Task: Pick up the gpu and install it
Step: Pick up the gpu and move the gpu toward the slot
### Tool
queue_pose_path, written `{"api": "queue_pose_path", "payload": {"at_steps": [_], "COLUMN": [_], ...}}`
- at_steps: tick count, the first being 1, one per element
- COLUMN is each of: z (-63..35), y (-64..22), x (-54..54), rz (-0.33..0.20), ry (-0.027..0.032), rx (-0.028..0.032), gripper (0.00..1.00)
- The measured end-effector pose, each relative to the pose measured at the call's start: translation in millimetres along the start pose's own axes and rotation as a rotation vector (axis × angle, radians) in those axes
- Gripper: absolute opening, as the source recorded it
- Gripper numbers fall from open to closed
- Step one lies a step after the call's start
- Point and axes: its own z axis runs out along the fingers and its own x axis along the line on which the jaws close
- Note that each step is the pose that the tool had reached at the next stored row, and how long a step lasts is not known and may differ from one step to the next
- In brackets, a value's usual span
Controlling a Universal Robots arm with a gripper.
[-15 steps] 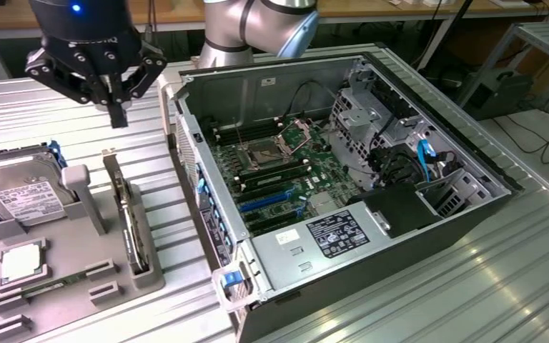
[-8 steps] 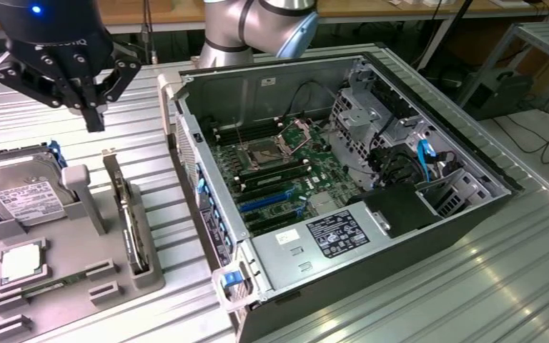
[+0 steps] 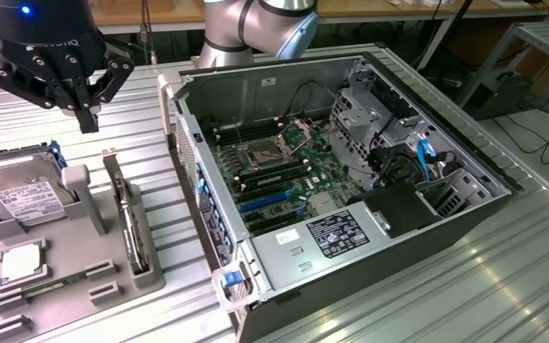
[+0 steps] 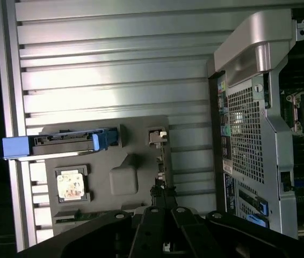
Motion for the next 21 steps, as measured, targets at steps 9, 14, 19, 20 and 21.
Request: {"api": "queue_pose_path", "payload": {"at_steps": [9, 14, 19, 20, 21], "z": [0.0, 0.3, 2.2, 2.3, 2.8], "y": [0.0, -5.5, -19.4, -19.6, -19.7], "x": [0.0, -0.2, -1.2, -1.2, -1.3], "rz": [0.0, -0.009, -0.012, -0.015, -0.025], "ry": [0.0, 0.0001, 0.0014, 0.0024, 0.0046], "rx": [0.0, 0.0038, 0.013, 0.0204, 0.0246], "gripper": [0.24, 0.54, 0.6, 0.6, 0.6]}}
